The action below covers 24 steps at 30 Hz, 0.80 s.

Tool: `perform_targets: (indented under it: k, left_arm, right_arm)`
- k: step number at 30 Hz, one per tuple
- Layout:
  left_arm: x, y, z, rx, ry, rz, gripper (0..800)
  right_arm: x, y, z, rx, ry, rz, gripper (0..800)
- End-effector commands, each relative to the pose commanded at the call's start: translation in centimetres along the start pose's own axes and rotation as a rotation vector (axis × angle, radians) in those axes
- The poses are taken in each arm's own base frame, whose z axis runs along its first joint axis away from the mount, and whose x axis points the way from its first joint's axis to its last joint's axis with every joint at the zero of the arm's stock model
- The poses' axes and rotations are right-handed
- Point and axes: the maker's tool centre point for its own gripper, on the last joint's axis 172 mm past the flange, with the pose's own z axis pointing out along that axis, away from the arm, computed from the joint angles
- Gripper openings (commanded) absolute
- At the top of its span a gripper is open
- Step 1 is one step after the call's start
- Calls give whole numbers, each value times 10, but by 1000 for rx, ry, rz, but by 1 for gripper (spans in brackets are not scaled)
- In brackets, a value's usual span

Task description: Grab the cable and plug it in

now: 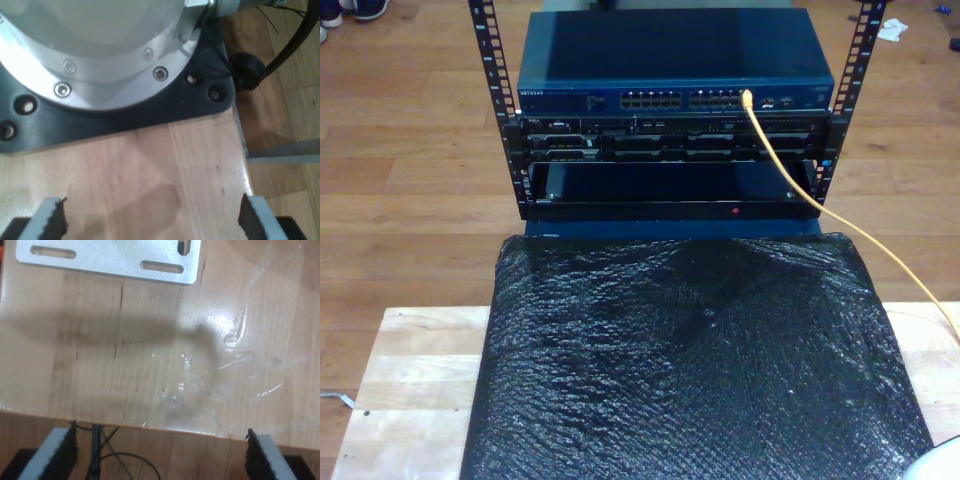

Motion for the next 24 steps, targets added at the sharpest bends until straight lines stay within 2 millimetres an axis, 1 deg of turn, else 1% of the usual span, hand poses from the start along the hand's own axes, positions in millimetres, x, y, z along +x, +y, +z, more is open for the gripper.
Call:
perform_targets:
  k: [7,13,16,24]
  left_arm:
    - [0,0,0,0,2,0,800]
    - [0,0,0,0,-2,2,800]
    - [0,0,0,0,0,0,800]
    - [0,0,0,0,0,0,800]
  right_arm:
    - [-3,-5,21,12,-31,-1,796]
    - [3,-7,41,14,-20,1,796]
    - [5,-8,48,15,-9,4,796]
    - [4,-8,51,15,-11,-35,790]
